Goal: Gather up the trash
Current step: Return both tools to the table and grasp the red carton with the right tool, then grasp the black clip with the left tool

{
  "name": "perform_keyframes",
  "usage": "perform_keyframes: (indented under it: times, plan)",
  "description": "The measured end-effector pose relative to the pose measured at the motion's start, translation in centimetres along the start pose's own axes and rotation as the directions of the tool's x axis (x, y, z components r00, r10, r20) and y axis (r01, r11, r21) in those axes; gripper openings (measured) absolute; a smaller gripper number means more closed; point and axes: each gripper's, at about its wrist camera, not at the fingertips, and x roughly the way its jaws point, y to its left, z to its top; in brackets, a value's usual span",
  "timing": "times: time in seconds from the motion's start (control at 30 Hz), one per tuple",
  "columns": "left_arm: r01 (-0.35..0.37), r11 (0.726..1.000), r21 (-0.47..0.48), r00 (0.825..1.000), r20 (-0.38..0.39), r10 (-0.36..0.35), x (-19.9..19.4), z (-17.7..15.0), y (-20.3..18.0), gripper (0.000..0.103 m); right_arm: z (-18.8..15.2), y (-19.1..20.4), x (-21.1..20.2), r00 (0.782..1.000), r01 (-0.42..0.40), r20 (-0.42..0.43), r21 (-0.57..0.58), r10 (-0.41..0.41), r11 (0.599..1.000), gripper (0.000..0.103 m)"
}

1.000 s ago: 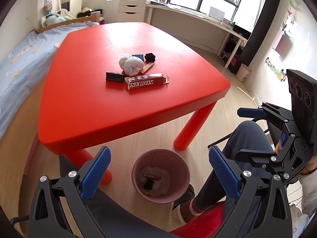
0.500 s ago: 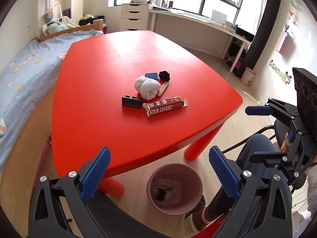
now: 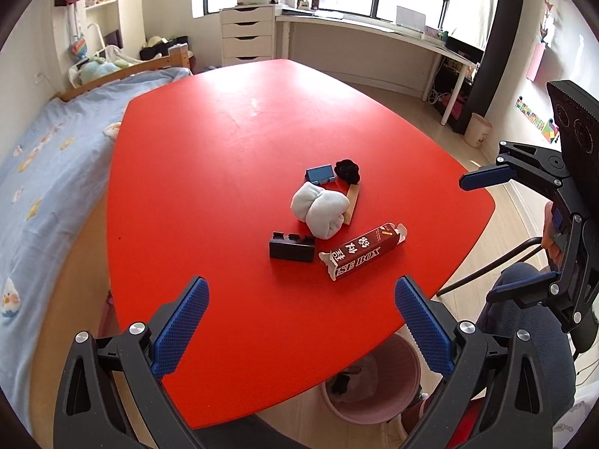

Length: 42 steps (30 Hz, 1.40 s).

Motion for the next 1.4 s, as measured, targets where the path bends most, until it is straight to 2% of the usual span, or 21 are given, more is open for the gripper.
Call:
perform_keyframes:
  times: [0.37,0.4,0.47,0.7,0.77,0.8,0.87,0.97,1.13,1.2,1.27,1.4]
  plan:
    - [0.063,0.997,0.044,0.995,-0.077,-0.060,4.4,1.5,2.1,0.095,1.9,-1.7,5.1,0.994,-0.071,-0.092,-0.142,0.058,0.987,0.098]
    - [0.063,0.997,0.044,0.995,-0.085,-0.059,4.8,1.5,2.4,0.095,1.9,-1.8,5.6,0.993,-0.079,-0.102,-0.146,0.065,0.986,0.096]
    - [0.062,0.997,0.043,0.994,-0.096,-0.058,5.3,1.6,2.6,0.095,2.0,-1.9,6.4,0.989,-0.097,-0.122,-0.158,0.078,0.983,0.084]
    - [0.075,0.996,0.047,0.992,-0.109,-0.069,6.6,1.8,2.5,0.095,2.0,-2.2,8.7,0.982,-0.124,-0.162,-0.153,0.099,0.980,0.066]
    - [0.074,0.996,0.050,0.992,-0.111,-0.068,6.8,1.9,2.3,0.095,1.7,-2.3,9.1,0.979,-0.127,-0.179,-0.152,0.099,0.980,0.055]
    - [0.074,0.996,0.050,0.992,-0.111,-0.068,6.9,1.9,2.3,0.095,1.6,-2.3,9.2,0.979,-0.126,-0.179,-0.155,0.097,0.980,0.053]
    - [0.074,0.996,0.051,0.991,-0.113,-0.068,7.0,1.8,2.1,0.095,1.5,-2.5,9.1,0.980,-0.127,-0.172,-0.148,0.101,0.981,0.039]
    - [0.066,0.996,0.062,0.992,-0.114,-0.058,7.3,1.8,1.7,0.095,1.2,-2.7,8.7,0.980,-0.121,-0.173,-0.151,0.095,0.981,0.026]
    - [0.058,0.996,0.069,0.993,-0.109,-0.050,7.7,1.8,1.3,0.095,0.6,-2.9,8.2,0.979,-0.127,-0.180,-0.158,0.098,0.979,0.017]
    - [0.056,0.996,0.072,0.992,-0.113,-0.048,7.9,1.8,1.1,0.090,0.5,-3.1,8.1,0.978,-0.127,-0.182,-0.155,0.098,0.980,0.016]
    - [0.052,0.995,0.083,0.992,-0.123,-0.041,8.1,1.7,0.9,0.080,0.9,-3.5,8.3,0.978,-0.124,-0.184,-0.151,0.095,0.981,0.016]
    - [0.039,0.995,0.091,0.992,-0.125,-0.028,8.4,1.7,0.6,0.071,0.8,-3.6,8.3,0.978,-0.122,-0.184,-0.146,0.094,0.982,0.016]
